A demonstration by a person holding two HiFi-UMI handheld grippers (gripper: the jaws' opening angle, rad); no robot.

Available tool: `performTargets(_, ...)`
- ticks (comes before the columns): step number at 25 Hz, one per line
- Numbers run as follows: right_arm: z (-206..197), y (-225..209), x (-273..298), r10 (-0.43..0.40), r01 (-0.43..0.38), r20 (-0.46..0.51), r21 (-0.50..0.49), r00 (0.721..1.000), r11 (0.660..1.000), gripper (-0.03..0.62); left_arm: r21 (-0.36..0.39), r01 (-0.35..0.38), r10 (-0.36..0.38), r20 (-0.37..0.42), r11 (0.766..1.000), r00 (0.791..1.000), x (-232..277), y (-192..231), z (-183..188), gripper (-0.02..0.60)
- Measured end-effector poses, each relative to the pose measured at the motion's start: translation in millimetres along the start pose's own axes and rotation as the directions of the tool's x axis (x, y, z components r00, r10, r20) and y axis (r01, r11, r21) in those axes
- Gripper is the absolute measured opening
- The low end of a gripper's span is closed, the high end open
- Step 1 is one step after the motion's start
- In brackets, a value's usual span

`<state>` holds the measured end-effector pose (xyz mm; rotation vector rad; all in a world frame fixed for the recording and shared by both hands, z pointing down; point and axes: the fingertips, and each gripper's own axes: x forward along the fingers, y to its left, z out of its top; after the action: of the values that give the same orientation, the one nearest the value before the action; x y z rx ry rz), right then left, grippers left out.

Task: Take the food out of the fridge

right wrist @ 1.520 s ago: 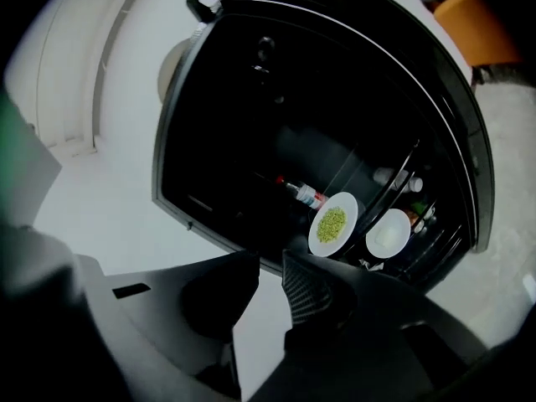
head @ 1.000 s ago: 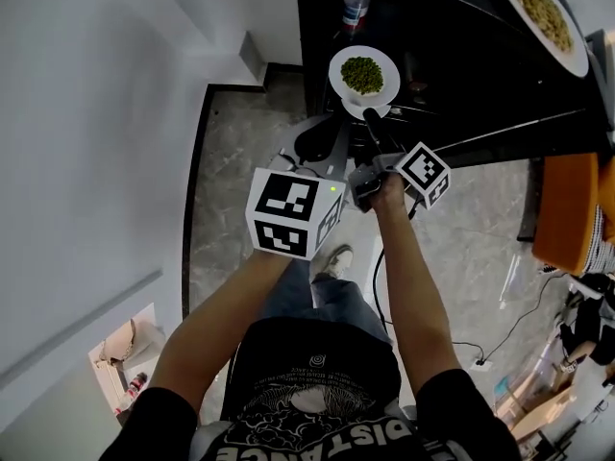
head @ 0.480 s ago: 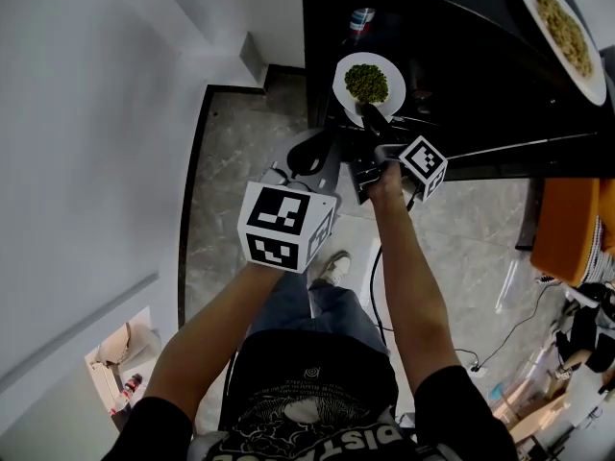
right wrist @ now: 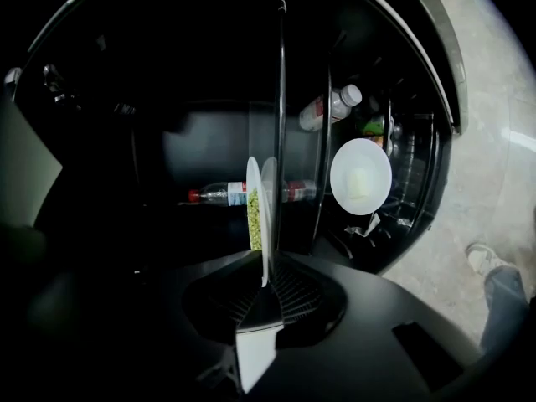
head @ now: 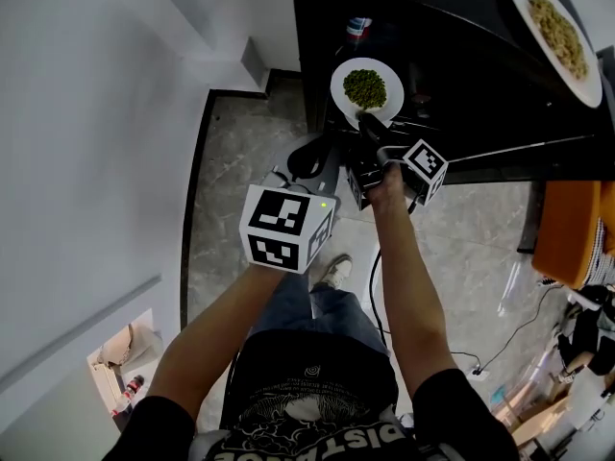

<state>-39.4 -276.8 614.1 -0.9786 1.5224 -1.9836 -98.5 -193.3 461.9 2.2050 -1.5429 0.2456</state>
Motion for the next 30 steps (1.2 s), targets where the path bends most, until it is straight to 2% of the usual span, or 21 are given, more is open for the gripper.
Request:
performTargets(2,1,1,1,0.009,-0.009,-0.003,0.001,1.000,1.000,0.015,0.000,0.000,0.000,-0.002,1.000,1.000,1,-1,-1,0.002)
performTargets(6,1,3,2,0.049,-0.049,-0.013,-0.003,0.999,0.999,0.011,-0.003,-0.002,0.002,-0.006,1.000,1.000,-2,-2,-3,0.002)
performTargets(13,-9,21,-13,0.073,-0.078,-0.055,-0.095,0.996,0.992,0.011,-0.003,-0.007,0.007,0.001,1.000,1.000,-5,-5,0,0.002)
performTargets(21,-42,53,-75,0.104,-0.117,-0.127,-0.103,0.986,0.988,0.011,-0.004,-0.047,0.047,0.047,0.999,0.998,-22,-17,17,0.002)
performTargets(30,-83,107,-154,0.113,-0.141,-0.206,-0.124,0.972,0.982,0.011,0.008,-0.114,0.112,0.116,0.993,0.987,-68,-23,42,0.002)
